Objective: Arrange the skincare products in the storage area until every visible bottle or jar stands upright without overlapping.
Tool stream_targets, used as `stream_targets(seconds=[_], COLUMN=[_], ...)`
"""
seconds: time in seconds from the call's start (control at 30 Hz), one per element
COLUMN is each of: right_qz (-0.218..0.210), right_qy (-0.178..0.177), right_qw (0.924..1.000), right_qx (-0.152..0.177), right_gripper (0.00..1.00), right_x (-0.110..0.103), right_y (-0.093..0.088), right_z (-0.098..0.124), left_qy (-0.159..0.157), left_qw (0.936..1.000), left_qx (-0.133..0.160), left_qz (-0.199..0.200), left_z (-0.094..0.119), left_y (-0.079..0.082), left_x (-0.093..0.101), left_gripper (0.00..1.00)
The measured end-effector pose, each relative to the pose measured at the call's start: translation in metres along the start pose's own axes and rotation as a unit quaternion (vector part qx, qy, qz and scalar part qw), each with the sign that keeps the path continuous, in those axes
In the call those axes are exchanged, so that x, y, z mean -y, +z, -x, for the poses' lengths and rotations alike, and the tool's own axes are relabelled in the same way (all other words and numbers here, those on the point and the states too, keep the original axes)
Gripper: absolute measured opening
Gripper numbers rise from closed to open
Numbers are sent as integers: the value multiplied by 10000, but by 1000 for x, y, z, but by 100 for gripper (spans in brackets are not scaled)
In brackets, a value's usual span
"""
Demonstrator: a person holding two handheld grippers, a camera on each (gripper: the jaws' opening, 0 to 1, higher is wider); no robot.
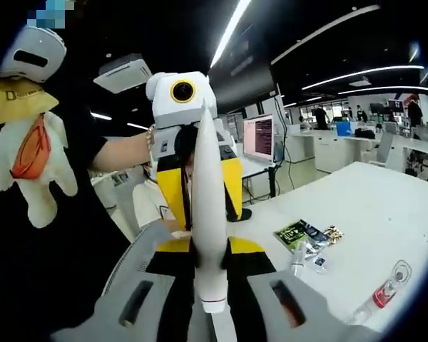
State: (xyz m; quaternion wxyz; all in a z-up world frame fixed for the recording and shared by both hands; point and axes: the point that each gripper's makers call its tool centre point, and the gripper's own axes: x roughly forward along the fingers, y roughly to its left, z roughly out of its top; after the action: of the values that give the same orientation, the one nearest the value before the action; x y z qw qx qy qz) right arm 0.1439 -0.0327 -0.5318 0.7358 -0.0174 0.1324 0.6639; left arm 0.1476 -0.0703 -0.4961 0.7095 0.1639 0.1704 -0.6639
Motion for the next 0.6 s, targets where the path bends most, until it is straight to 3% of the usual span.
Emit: stream_targets(seconds=[0.23,0.6], right_qz=[83,310], right_qy=[-78,-313], right_qw=[9999,9978], right_qx=[-85,-501], right_gripper=[15,16], right_x=[3,9], right_y=[-4,-25], right_z=[1,4], left_qy=[-2,-138], left_qw=[9996,9982], left_qx=[-277,-592], left_qz=[-76,-25], left_z=[-6,-22], left_y=[-5,-21], left_x=[-2,0], left_gripper=[19,14])
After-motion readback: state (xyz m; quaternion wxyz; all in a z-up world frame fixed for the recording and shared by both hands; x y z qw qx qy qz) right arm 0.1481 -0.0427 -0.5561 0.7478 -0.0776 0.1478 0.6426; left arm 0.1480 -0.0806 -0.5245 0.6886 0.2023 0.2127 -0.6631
